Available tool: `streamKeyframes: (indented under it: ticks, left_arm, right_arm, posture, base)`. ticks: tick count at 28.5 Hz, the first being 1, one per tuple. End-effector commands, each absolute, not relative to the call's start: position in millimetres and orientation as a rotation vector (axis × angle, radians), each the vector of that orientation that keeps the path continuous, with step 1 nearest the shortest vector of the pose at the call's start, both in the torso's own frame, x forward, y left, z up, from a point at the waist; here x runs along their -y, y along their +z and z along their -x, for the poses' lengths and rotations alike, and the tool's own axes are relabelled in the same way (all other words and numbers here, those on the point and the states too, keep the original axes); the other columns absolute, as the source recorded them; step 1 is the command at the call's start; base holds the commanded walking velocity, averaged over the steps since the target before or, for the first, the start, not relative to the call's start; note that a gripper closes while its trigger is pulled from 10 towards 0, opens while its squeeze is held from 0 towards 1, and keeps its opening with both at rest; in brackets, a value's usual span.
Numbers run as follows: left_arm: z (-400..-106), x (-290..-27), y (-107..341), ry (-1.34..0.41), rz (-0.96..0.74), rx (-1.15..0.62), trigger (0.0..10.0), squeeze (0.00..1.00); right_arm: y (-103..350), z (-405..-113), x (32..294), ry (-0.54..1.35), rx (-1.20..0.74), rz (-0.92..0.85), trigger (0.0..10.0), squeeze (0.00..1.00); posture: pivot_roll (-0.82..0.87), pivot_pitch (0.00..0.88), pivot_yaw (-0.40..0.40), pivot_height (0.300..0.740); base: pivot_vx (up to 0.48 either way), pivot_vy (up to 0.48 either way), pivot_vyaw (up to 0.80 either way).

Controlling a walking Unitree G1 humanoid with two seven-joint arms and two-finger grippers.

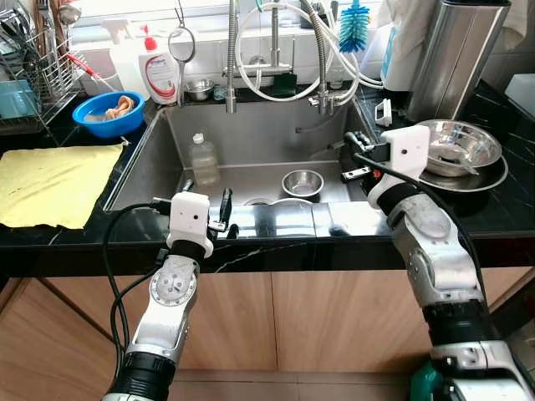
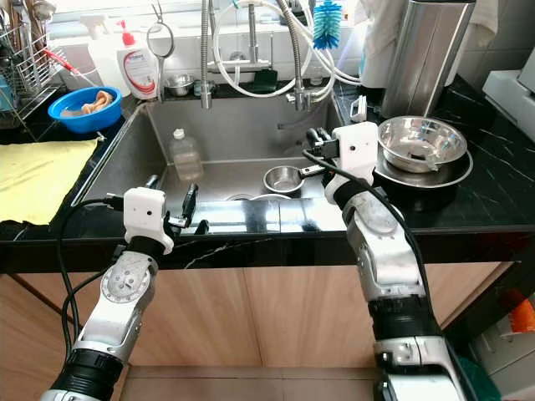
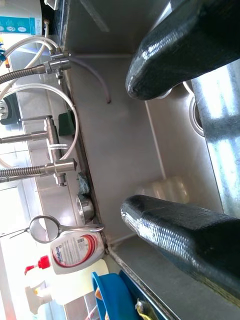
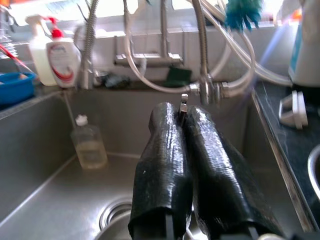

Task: Kitchen organization

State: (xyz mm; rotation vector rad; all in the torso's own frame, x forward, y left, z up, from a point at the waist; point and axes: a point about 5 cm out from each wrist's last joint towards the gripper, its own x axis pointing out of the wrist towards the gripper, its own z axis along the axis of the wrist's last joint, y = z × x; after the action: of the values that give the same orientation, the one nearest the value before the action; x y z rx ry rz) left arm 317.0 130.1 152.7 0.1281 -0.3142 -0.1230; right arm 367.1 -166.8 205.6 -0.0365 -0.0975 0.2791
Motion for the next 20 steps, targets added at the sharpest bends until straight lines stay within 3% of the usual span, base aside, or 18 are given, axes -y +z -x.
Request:
streamKeyframes:
  ticks: [1, 20]
  left_arm:
    - [-317, -133, 155, -0.108, -0.133, 0.326, 10.0, 0.00]
    - [-315, -132, 155, -0.109, -0.132, 0.327, 10.0, 0.00]
  right_arm:
    - [200, -372, 168, 0.291, 0.063, 0.051, 10.0, 0.00]
    - [185, -386, 186, 0.177, -0.050, 0.050, 10.0, 0.00]
  posture:
    - [-0.13, 0.000, 0.078, 0.740]
    - [-0.12, 0.000, 0.075, 0.740]
  base:
    - [0.000, 0.000, 0.00]
    - [0.000, 0.000, 0.00]
